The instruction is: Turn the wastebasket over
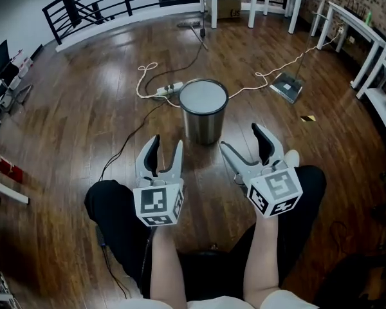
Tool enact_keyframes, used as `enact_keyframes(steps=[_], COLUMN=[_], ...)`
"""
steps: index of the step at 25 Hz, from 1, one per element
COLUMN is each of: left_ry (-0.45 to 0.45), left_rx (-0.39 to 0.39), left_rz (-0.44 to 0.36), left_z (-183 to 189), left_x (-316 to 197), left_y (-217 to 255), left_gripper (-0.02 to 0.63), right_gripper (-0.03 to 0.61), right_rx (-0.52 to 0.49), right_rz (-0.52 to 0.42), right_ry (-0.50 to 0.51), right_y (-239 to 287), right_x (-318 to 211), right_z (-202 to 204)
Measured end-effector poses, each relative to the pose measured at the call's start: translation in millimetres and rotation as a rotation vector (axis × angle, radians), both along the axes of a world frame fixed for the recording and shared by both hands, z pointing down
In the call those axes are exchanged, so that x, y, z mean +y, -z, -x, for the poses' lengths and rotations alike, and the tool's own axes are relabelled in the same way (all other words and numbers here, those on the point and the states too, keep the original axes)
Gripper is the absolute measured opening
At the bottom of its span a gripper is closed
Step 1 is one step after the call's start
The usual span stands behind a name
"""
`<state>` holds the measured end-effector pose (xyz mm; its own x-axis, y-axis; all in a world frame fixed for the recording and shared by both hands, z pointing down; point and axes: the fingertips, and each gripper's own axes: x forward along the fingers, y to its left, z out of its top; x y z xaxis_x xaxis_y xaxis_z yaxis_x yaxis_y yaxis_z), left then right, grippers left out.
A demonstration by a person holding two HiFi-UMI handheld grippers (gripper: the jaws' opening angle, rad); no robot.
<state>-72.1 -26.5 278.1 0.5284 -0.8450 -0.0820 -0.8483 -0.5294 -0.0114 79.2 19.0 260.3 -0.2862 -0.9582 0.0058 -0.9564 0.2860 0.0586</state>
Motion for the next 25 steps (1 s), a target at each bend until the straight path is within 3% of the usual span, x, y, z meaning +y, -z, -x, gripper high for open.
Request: enact_keyframes(steps=[11, 19, 25], left_ry=[0.039, 0.059, 0.137], left_rx=[-0.001, 0.004, 0.013], left_rz=[0.014, -0.027, 0.024], left_z=[-34.8, -61.7, -53.1], left_x=[-142.2, -240.5, -302.4], left_y=[-11.0, 1.8, -24.0], left_gripper=[0.239, 0.239, 0.231], right_gripper=[0.362, 0.364, 0.362], right_rx=[0.047, 0.078, 0.149], right_rz=[0.028, 0.019, 0.136], right_ry=[0.059, 0.103, 0.240], right_y=[-7.6, 1.1, -42.5], right_x=[-147.3, -256.1, -323.2], right_z=[-32.6, -66.7, -45.7])
